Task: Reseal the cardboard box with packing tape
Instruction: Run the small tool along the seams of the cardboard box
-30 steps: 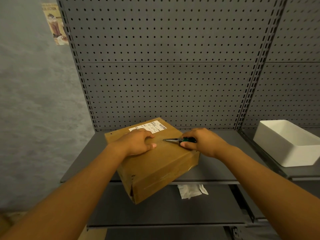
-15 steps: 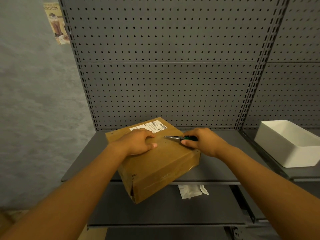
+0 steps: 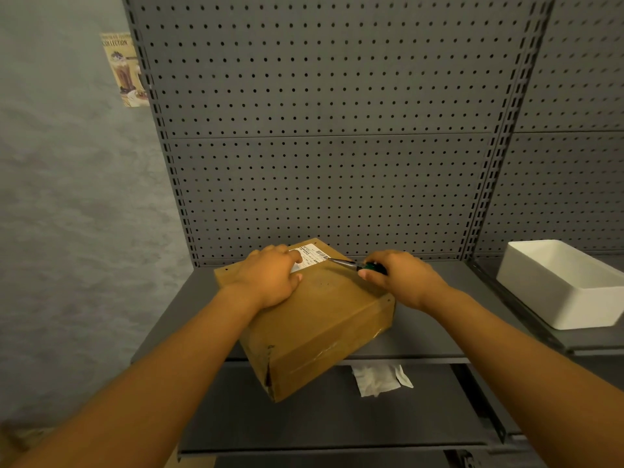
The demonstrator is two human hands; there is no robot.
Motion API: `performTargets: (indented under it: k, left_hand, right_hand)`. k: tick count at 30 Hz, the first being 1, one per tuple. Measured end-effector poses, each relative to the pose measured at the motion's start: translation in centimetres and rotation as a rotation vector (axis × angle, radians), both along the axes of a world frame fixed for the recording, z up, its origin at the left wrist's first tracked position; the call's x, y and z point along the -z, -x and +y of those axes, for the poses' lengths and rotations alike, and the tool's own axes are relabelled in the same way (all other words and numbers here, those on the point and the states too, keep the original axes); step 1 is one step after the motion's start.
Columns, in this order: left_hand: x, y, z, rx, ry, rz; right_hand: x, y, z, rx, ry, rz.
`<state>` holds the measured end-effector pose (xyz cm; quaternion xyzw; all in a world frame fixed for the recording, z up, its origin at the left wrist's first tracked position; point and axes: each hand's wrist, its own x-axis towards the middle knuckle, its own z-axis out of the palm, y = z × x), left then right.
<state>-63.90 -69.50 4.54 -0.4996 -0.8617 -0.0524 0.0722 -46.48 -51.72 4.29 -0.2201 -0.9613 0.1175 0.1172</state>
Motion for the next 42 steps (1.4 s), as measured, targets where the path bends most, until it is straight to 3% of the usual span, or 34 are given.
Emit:
performTargets:
  k: [15, 34, 42]
  left_hand:
    - [-3.0, -5.2, 5.3, 0.195, -0.019, 0.155]
    - [-2.2, -21.8, 25.3, 0.309, -0.032, 0.157]
    - [-0.8, -24.3, 29.9, 0.341, -0.010, 0.123]
  right_hand:
    - [-2.7, -7.3, 2.4, 0.197, -0.076, 0.088]
    - [-2.5, -25.0, 20.0, 0.368, -0.131, 0.016]
    - [-1.4, -29.0, 24.1, 0.423, -0.074, 0.020]
